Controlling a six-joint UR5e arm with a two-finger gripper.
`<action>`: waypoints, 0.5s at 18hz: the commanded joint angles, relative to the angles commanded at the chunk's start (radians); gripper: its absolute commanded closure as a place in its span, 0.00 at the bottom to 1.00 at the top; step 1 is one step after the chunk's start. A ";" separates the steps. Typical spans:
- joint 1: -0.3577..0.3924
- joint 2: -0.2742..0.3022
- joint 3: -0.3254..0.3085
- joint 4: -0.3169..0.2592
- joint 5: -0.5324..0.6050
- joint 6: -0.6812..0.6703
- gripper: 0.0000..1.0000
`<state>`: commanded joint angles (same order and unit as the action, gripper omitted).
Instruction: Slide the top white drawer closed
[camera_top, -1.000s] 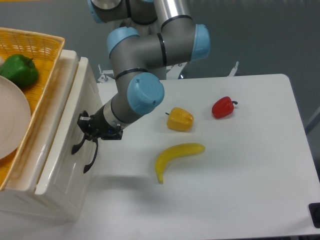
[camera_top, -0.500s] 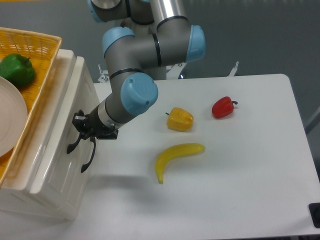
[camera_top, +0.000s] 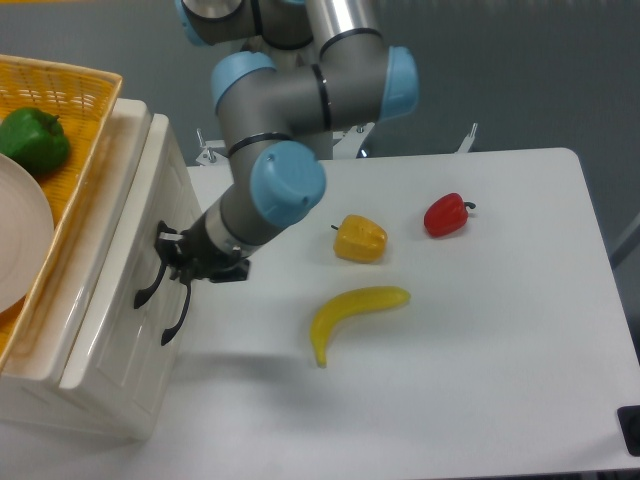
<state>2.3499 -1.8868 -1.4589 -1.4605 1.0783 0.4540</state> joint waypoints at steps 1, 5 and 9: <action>0.018 0.012 0.006 0.014 0.014 0.003 0.00; 0.084 0.034 0.009 0.179 0.116 0.008 0.00; 0.111 0.046 0.000 0.235 0.314 0.055 0.00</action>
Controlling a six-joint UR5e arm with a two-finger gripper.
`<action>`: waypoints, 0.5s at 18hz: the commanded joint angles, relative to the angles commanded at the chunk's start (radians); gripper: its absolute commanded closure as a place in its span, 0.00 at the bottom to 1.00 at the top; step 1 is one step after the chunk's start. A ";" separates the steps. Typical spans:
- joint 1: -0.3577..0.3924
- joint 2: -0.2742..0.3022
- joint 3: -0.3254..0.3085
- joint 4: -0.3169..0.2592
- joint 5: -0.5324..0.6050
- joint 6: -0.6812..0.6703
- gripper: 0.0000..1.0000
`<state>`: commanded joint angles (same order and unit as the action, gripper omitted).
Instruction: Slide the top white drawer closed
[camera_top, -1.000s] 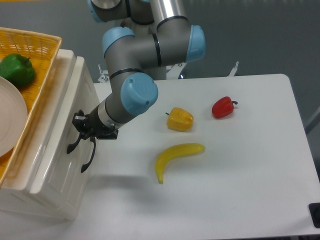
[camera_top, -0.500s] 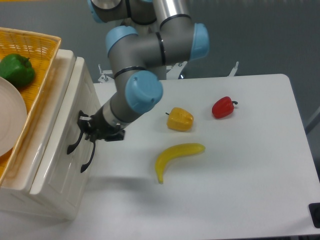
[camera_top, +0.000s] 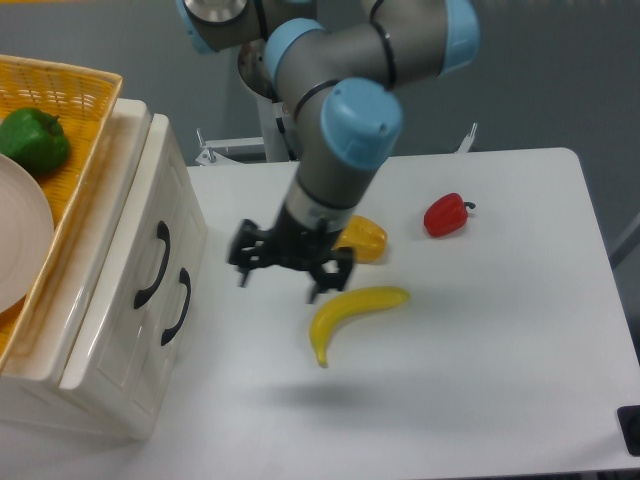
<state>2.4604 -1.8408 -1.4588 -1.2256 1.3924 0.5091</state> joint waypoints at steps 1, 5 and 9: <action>0.017 0.000 0.000 0.000 0.040 0.028 0.00; 0.115 -0.001 -0.003 0.000 0.105 0.159 0.00; 0.212 -0.024 -0.005 -0.002 0.134 0.464 0.00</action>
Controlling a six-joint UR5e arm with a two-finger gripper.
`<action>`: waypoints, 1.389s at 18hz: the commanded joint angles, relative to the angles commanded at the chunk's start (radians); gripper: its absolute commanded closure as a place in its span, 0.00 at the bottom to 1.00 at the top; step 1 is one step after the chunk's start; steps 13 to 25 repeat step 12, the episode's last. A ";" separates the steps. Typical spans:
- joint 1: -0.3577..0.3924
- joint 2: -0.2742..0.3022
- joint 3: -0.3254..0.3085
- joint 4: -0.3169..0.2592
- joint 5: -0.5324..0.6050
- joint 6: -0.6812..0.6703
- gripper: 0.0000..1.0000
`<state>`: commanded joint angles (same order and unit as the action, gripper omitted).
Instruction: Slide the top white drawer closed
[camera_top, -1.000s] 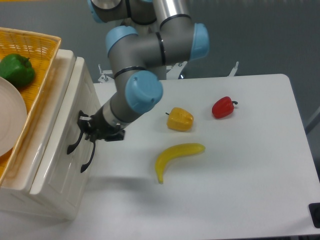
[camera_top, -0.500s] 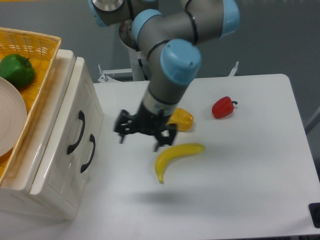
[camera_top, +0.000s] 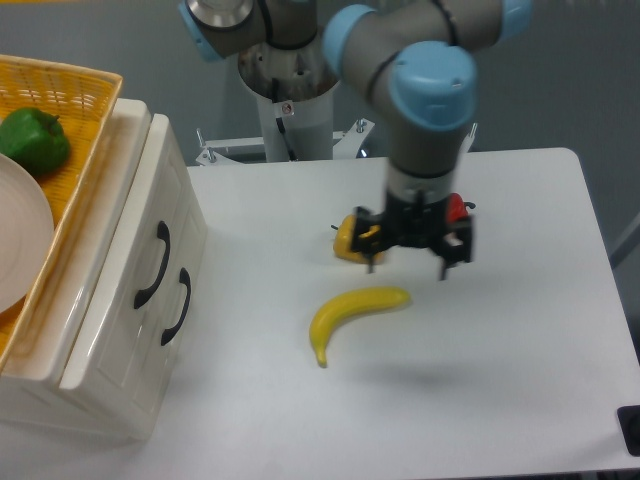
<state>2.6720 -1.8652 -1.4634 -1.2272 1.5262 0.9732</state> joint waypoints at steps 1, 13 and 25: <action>0.025 -0.011 0.000 -0.002 0.008 0.089 0.00; 0.161 -0.138 -0.006 0.006 0.058 0.591 0.00; 0.161 -0.138 -0.006 0.006 0.058 0.591 0.00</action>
